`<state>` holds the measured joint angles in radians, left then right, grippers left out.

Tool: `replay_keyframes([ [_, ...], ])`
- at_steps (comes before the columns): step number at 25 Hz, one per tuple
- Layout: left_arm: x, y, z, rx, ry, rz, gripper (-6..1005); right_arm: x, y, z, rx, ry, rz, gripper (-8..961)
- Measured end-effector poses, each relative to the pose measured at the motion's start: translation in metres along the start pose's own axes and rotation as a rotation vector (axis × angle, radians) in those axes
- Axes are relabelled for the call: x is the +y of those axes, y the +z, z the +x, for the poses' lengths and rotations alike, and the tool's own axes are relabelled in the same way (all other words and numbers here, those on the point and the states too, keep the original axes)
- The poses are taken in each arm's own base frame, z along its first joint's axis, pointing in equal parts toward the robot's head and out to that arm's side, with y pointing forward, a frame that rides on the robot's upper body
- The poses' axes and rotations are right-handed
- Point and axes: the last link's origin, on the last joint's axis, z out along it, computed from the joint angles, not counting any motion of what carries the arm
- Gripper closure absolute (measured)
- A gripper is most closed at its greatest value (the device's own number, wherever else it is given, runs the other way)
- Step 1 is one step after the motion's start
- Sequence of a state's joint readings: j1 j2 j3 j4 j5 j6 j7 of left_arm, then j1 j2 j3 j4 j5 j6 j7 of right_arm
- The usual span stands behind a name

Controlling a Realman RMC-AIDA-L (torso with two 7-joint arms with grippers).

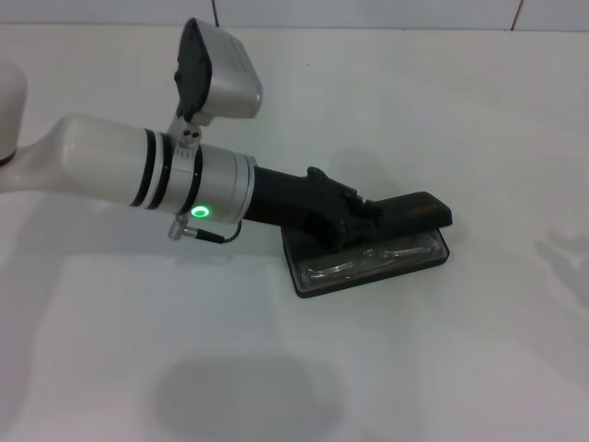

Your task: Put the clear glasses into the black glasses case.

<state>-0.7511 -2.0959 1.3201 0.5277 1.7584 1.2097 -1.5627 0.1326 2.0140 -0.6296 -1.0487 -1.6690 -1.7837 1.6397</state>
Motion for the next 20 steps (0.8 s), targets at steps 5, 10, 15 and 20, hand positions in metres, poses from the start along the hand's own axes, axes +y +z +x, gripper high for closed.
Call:
replay_keyframes([
  [5, 0.006, 0.005, -0.004, -0.04, 0.031, -0.029, 728, 0.001, 0.001, 0.001, 0.002, 0.002, -0.005, 667],
  [10, 0.01, 0.009, -0.007, -0.064, 0.049, -0.047, 716, 0.001, 0.003, 0.002, 0.0, 0.011, -0.014, 658],
  [15, 0.02, 0.005, 0.008, -0.014, 0.081, -0.108, 704, 0.005, 0.004, 0.005, 0.008, 0.0, -0.05, 650],
  [20, 0.045, -0.035, 0.04, 0.153, 0.155, -0.267, 692, 0.018, 0.014, 0.01, 0.051, -0.023, -0.17, 641],
])
